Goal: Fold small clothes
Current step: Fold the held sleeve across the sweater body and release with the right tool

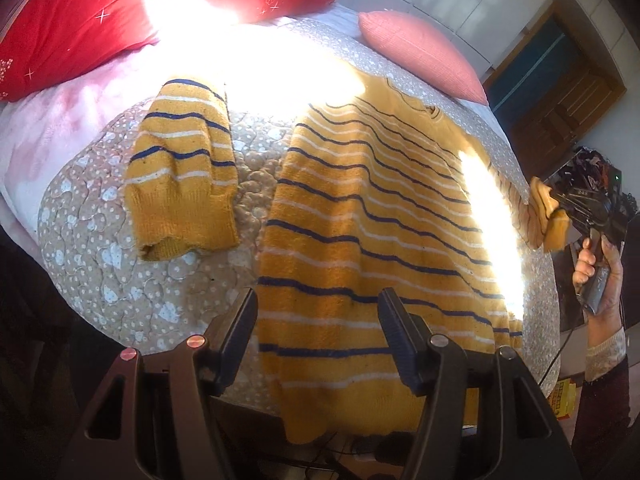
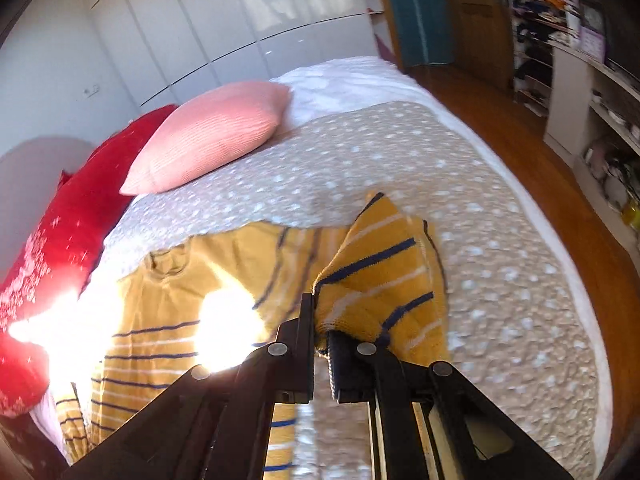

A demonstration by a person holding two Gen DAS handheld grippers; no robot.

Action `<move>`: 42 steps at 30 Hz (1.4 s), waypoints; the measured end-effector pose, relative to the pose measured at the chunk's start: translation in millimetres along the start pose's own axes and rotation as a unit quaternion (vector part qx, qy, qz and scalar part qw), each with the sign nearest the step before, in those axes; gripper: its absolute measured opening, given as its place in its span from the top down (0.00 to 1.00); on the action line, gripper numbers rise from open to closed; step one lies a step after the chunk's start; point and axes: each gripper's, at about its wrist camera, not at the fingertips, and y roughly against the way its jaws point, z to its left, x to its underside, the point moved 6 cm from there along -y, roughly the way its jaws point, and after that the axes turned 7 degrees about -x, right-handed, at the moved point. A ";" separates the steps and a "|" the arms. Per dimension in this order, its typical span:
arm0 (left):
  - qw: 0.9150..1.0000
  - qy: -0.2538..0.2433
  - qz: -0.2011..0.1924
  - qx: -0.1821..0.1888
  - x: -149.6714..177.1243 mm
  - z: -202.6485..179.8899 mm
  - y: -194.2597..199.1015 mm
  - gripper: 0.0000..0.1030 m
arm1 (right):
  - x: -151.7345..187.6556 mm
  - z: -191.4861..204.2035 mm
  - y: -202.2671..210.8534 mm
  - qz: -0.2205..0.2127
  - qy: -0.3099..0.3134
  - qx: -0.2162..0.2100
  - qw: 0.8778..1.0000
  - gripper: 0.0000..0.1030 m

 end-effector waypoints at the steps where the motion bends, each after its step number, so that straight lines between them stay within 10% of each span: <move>1: 1.000 0.005 -0.003 0.001 -0.3 5.9 2.6 0.40 | 3.5 21.6 -11.3 0.010 0.014 -0.011 1.000 0.94; 14: 0.998 0.043 -0.029 0.022 -5.6 57.4 10.9 0.37 | 78.7 234.5 -128.1 0.118 0.124 -0.095 0.981 0.94; 26: 0.996 0.081 -0.031 0.028 -8.8 93.8 6.3 0.37 | 135.0 324.2 -178.3 0.148 0.273 -0.042 0.950 0.84; 29: 0.995 0.084 -0.033 0.032 -9.4 98.6 8.0 0.37 | 150.2 348.3 -179.2 0.138 0.341 -0.031 0.929 0.50; 36: 0.995 0.086 -0.037 0.035 -9.7 103.1 9.2 0.37 | 181.9 383.9 -174.7 0.109 0.471 0.012 0.875 0.42; 42: 0.995 0.082 -0.038 0.037 -10.7 103.1 9.9 0.37 | 222.2 394.9 -162.9 0.039 0.653 0.114 0.747 0.37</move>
